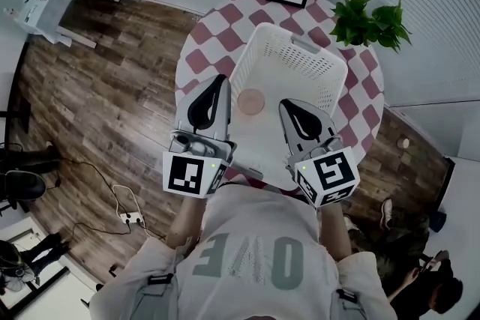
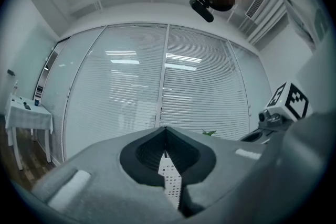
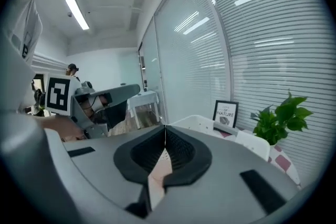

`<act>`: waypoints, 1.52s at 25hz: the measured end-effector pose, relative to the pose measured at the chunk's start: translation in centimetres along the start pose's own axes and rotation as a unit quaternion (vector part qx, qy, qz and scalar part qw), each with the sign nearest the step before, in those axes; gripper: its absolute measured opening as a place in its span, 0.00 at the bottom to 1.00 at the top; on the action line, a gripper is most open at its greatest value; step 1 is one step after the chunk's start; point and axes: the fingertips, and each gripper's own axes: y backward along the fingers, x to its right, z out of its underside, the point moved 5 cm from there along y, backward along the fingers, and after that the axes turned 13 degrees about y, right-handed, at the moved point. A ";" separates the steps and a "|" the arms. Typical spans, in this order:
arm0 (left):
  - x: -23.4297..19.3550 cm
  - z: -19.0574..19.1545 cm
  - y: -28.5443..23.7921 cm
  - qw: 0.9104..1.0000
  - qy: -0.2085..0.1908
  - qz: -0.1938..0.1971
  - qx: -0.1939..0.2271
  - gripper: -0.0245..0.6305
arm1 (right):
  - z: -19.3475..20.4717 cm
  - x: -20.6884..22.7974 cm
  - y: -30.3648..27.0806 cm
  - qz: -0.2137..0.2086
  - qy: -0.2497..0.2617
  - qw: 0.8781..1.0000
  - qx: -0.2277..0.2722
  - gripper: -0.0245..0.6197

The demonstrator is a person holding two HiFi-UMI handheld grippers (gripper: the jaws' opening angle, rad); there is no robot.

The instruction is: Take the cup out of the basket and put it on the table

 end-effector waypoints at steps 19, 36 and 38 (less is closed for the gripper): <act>-2.2 1.1 -1.2 1.000 -0.012 -0.016 -0.003 0.04 | 9.9 -0.9 -14.6 -0.206 0.043 0.936 -0.283 0.41; -3.6 2.2 -1.6 1.000 0.014 -0.020 -0.013 0.04 | 15.1 -2.1 -17.9 -0.209 0.030 0.906 -0.366 0.41; -3.7 2.2 -1.6 1.000 0.016 -0.020 -0.010 0.04 | 15.4 -2.0 -18.0 -0.206 0.028 0.903 -0.375 0.41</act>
